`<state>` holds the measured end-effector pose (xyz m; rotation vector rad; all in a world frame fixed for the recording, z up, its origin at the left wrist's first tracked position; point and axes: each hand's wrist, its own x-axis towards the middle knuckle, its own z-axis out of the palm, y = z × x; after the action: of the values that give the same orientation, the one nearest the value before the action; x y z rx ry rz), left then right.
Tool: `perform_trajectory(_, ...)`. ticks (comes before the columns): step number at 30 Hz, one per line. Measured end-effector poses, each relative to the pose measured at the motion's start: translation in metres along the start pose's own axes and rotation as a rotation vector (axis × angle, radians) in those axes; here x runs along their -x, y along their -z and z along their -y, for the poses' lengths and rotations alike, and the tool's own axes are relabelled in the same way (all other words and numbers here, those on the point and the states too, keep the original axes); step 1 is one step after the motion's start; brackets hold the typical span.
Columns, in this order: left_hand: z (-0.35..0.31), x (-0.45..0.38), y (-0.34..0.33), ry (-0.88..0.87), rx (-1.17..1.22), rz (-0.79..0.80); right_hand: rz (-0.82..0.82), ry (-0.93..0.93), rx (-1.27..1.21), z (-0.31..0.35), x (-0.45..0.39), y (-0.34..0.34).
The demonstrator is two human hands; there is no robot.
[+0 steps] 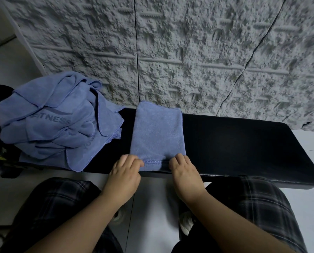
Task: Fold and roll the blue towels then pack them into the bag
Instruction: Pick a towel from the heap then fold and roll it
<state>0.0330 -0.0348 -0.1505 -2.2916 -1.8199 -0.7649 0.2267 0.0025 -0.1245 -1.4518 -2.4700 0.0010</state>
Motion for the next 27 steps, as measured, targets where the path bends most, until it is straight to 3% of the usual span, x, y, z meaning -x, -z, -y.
perform_trajectory(4, -0.002, 0.0, 0.003, 0.052, 0.007, 0.048, -0.041, -0.039, -0.108, -0.004, 0.001, -0.003)
perform_trajectory(9, 0.007, -0.005, -0.003, 0.076, 0.123, 0.055, 0.023, -0.019, -0.051, -0.008, -0.002, -0.006)
perform_trajectory(18, 0.009, -0.011, -0.006, 0.15, 0.193, 0.066, -0.007, -0.022, -0.007, -0.01, -0.006, 0.0)
perform_trajectory(25, 0.006, -0.004, -0.002, 0.25, 0.235, 0.135, 0.272, -0.041, -0.156, -0.018, -0.006, 0.011)
perform_trajectory(27, 0.004, -0.005, -0.001, 0.282, 0.243, 0.132, 0.256, -0.038, -0.255, -0.017, -0.005, 0.014)
